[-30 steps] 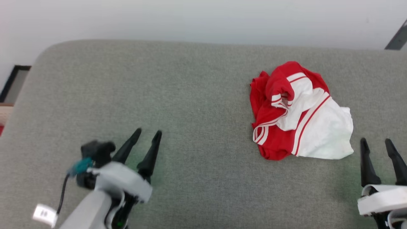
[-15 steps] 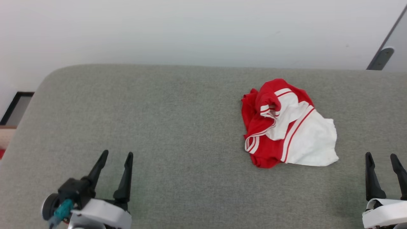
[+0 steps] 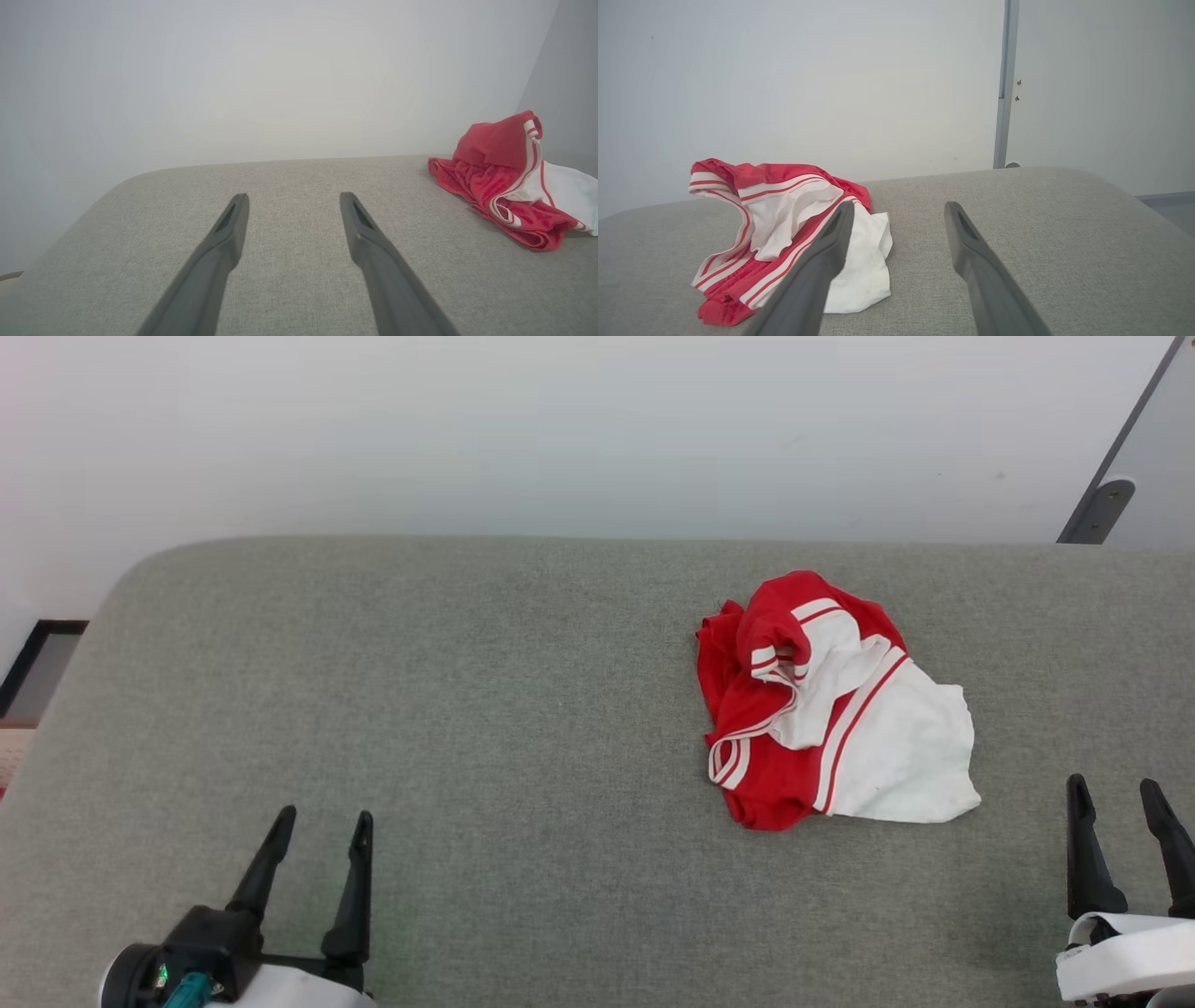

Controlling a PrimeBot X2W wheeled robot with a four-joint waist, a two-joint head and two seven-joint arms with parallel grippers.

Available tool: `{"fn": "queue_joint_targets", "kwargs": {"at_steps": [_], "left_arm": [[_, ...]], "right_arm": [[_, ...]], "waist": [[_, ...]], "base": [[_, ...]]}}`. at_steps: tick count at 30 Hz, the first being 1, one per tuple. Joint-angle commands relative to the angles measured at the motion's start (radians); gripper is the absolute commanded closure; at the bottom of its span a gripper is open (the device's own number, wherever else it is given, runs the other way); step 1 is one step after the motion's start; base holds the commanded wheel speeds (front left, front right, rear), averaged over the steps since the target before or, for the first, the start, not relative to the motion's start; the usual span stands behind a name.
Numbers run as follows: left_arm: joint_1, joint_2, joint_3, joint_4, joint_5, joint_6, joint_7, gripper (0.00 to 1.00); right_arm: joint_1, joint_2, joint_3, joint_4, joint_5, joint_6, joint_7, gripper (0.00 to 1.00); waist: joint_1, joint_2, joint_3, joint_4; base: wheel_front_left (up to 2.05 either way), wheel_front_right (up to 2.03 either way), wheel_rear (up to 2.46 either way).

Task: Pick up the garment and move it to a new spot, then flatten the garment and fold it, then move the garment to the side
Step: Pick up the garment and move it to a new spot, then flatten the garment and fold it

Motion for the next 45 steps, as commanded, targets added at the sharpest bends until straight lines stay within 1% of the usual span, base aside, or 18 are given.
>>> {"fn": "queue_joint_targets", "kwargs": {"at_steps": [1, 16, 18, 21, 24, 27, 28, 31, 34, 35, 37, 39, 42, 45], "left_arm": [[-0.002, -0.002, 0.002, 0.002, 0.006, -0.004, 0.0, 0.0], [-0.012, -0.025, 0.011, 0.004, 0.032, -0.017, 0.0, 0.0], [-0.028, -0.028, -0.001, 0.0, 0.021, -0.017, 0.0, 0.0], [-0.074, -0.006, -0.05, -0.008, -0.003, -0.018, 0.0, 0.0], [-0.166, 0.052, -0.176, -0.004, -0.038, -0.018, 0.0, 0.0], [-0.312, 0.135, -0.353, 0.01, -0.103, -0.017, 0.012, 0.0], [-0.368, 0.156, -0.418, 0.013, -0.13, -0.017, 0.031, 0.0], [-0.554, 0.207, -0.613, 0.023, -0.245, -0.017, 0.136, 0.0], [-0.733, 0.218, -0.766, 0.045, -0.409, -0.016, 0.267, 0.0], [-0.794, 0.218, -0.803, 0.057, -0.466, -0.015, 0.314, 0.0], [-0.91, 0.216, -0.905, 0.074, -0.569, -0.016, 0.415, 0.0], [-1.021, 0.21, -0.968, 0.109, -0.656, -0.015, 0.488, 0.0], [-1.163, 0.193, -1.086, 0.162, -0.728, -0.016, 0.565, 0.0], [-1.278, 0.169, -1.235, 0.189, -0.759, -0.016, 0.628, 0.0]], "right_arm": [[0.001, 0.002, -0.004, -0.002, 0.0, -0.001, -0.005, 0.0], [-0.006, 0.005, 0.006, 0.004, 0.002, -0.001, -0.005, 0.0], [-0.013, 0.006, 0.007, 0.003, 0.002, -0.001, -0.005, 0.0], [-0.019, 0.005, 0.005, 0.004, 0.002, -0.001, -0.005, 0.0], [-0.028, 0.006, 0.005, 0.002, 0.001, -0.001, -0.005, 0.0], [-0.044, 0.008, 0.015, -0.004, -0.001, -0.001, -0.005, 0.0], [-0.045, 0.009, 0.019, -0.004, 0.0, -0.001, -0.005, 0.0], [-0.06, 0.02, 0.026, -0.009, 0.004, -0.001, -0.005, 0.0], [-0.085, 0.038, 0.032, -0.012, 0.009, -0.001, -0.005, 0.0], [-0.09, 0.043, 0.032, -0.013, 0.01, -0.001, -0.005, 0.0], [-0.101, 0.053, 0.032, -0.01, 0.012, -0.001, -0.005, 0.0], [-0.115, 0.063, 0.035, -0.006, 0.016, -0.001, -0.005, 0.0], [-0.141, 0.079, 0.049, -0.004, 0.021, -0.001, -0.005, 0.0], [-0.161, 0.094, 0.055, -0.002, 0.027, -0.001, -0.005, 0.0]], "waist": [[0.0, 0.0, 0.001, 0.001], [0.0, 0.0, -0.002, -0.002], [0.0, 0.0, 0.002, -0.004], [0.0, 0.0, 0.007, -0.001], [0.0, 0.0, 0.017, 0.001], [0.0, 0.0, 0.033, -0.006], [0.0, 0.0, 0.039, -0.01], [0.0, 0.0, 0.062, -0.031], [0.0, 0.0, 0.099, -0.067], [0.0, 0.0, 0.112, -0.08], [0.0, 0.0, 0.136, -0.107], [0.0, 0.0, 0.159, -0.136], [0.0, 0.0, 0.194, -0.19], [0.0, 0.0, 0.225, -0.239]], "base": [[0.0, 0.0, 0.0], [0.0, 0.0, 0.0], [0.0, 0.0, 0.0], [0.0, 0.0, 0.0], [0.0, 0.0, 0.0], [0.0, 0.0, 0.0], [0.0, 0.0, 0.0], [0.0, 0.0, 0.0], [0.0, 0.0, 0.0], [0.0, 0.0, 0.0], [0.0, 0.0, 0.0], [0.0, 0.0, 0.0], [0.0, 0.0, 0.0], [0.0, 0.0, 0.0]]}}
